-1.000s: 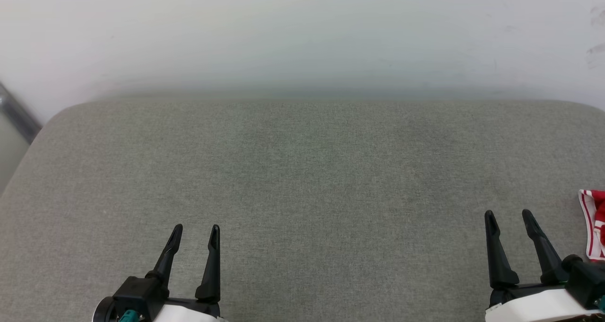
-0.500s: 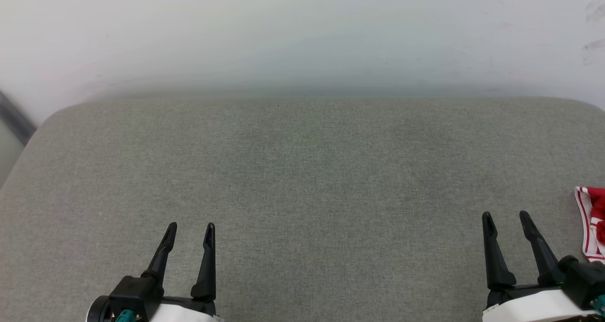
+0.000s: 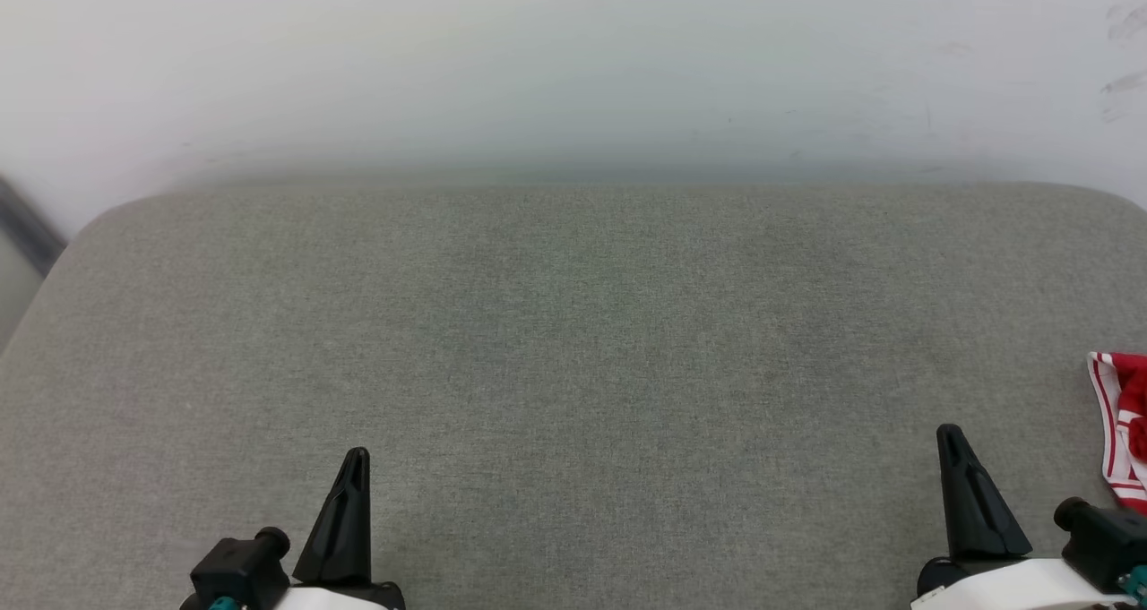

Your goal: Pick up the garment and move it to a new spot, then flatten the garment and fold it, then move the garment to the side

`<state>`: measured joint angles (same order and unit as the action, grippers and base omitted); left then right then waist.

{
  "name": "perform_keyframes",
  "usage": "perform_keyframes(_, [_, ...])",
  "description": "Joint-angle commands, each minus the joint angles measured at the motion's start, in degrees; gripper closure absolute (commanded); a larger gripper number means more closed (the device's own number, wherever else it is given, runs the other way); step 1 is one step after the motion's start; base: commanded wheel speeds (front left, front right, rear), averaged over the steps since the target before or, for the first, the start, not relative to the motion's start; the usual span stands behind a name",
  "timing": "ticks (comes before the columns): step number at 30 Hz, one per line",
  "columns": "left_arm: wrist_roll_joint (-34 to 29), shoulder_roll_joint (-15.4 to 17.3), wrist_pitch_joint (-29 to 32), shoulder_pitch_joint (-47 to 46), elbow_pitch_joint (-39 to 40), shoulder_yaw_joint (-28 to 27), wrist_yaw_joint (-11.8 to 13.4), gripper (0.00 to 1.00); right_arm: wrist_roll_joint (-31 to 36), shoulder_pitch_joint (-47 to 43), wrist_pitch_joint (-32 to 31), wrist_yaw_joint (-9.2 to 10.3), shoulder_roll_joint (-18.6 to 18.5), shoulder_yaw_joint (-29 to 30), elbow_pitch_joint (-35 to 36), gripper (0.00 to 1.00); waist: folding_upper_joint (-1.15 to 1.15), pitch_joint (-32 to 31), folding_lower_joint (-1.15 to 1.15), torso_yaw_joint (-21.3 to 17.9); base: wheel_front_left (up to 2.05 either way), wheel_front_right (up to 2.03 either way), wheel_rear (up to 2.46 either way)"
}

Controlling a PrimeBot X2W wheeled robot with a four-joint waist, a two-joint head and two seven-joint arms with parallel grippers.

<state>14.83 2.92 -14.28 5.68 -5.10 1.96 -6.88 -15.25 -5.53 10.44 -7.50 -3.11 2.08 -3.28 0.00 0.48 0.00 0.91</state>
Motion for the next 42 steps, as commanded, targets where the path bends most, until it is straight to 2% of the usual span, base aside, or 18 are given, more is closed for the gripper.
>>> perform_keyframes(1, [3.70,0.28,0.64,-1.34,0.51,-0.27,0.02,1.00,-3.75,1.16,-0.59,0.00,-0.30,0.02,0.38,1.00,0.00,-0.01,0.00,-0.02,0.00,0.00,0.00])
perform_keyframes(22, [23.94,1.01,5.13,-4.42,-2.32,-1.46,-0.22,1.00,-23.91,4.20,-4.05,0.00,-1.02,0.15,-2.55,1.00,0.00,-0.06,0.00,-0.17,0.00,0.00,0.00])
perform_keyframes(42, [39.78,1.31,9.02,-6.63,-4.01,-2.72,-0.35,1.00,-39.65,6.43,-7.10,0.01,-1.28,0.61,-4.80,1.00,0.00,-0.11,0.00,-0.32,0.00,0.00,0.00])
